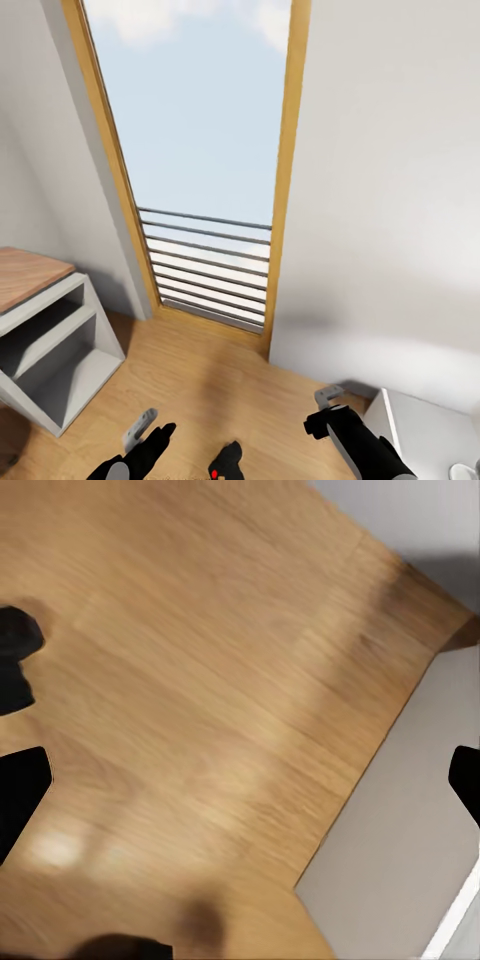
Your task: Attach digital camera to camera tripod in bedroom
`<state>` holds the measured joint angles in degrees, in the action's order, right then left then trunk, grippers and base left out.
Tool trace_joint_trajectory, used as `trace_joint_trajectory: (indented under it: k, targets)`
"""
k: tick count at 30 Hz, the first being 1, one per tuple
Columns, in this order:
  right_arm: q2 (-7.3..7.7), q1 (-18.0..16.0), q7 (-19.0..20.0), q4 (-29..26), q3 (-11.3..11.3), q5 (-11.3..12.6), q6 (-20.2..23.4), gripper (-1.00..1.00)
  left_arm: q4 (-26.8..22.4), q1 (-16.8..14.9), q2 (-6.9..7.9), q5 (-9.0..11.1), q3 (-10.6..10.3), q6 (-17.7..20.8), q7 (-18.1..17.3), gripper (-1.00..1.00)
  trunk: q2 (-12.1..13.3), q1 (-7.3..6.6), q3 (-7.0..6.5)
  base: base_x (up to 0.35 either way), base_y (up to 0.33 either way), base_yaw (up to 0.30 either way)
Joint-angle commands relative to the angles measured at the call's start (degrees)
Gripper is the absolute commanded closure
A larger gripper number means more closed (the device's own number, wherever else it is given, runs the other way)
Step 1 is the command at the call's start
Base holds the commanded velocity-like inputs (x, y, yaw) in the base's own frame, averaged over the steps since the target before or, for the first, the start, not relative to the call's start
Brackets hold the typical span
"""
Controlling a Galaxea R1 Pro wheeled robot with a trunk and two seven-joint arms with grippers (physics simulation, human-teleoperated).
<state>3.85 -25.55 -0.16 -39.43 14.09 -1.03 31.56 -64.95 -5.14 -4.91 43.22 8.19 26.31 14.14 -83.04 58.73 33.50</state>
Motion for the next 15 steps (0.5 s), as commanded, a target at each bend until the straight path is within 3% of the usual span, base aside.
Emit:
trace_joint_trajectory:
  k: [1,15]
  targets:
    - [0.09,0.0,0.0,-0.1,0.3,-0.1,0.3,-1.0,-0.1,0.0,-0.05,0.6,0.1,0.2,0.4,-1.0,0.0,0.0,0.06,0.007,-0.077,0.293]
    - [0.11,0.0,0.0,-0.1,0.6,-0.1,0.3,-1.0,-0.2,0.0,0.01,0.6,0.1,0.1,0.2,-1.0,0.0,0.0,0.06,0.09,-0.224,0.293]
